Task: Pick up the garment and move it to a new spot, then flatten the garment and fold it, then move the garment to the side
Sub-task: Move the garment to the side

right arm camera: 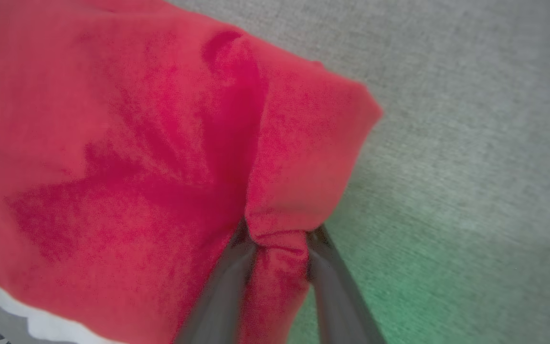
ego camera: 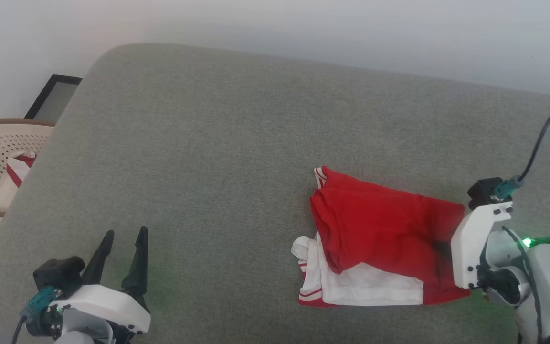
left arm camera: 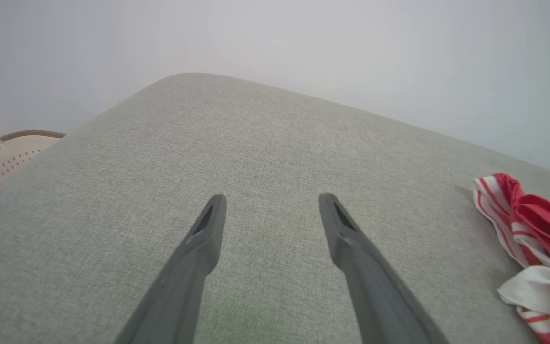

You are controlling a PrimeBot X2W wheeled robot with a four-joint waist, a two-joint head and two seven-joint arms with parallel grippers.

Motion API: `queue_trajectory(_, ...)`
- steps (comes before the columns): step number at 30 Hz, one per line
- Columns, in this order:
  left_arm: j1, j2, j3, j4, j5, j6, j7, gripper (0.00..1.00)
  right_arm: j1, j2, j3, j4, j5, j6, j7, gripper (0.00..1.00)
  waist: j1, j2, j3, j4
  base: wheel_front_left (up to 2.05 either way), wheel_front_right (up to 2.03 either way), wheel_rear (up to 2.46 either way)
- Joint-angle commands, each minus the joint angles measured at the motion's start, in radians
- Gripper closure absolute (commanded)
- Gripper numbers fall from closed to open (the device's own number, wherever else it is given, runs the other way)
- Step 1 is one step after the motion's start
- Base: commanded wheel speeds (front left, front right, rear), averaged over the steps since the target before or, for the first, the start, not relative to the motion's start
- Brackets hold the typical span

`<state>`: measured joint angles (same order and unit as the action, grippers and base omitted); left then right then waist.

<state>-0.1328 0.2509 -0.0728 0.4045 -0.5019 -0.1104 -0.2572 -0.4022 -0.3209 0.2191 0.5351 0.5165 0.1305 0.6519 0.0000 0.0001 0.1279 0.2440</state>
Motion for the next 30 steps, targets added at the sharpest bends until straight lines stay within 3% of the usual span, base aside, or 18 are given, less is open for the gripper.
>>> queue_trajectory(1,-0.018,-0.002,-0.001,0.003,-0.001,-0.002,-0.005,0.0,0.022,0.017,0.004,0.031,-0.014,0.0,0.018,1.0,0.0,-0.0001,0.002,0.001,0.0,0.0,0.0)
queue_trajectory(14,-0.055,-0.003,-0.002,0.004,0.016,-0.007,-0.007,0.0,-0.022,-0.024,-0.116,-0.054,-0.08,-0.001,0.023,1.0,0.0,-0.0001,0.02,-0.063,0.0,0.0,0.0)
queue_trajectory(30,-0.19,-0.02,-0.076,0.008,0.034,-0.019,-0.008,0.0,-0.112,-0.184,-0.224,-0.115,-0.129,0.0,0.028,1.0,0.0,-0.0001,0.083,-0.229,0.0,0.0,0.0)
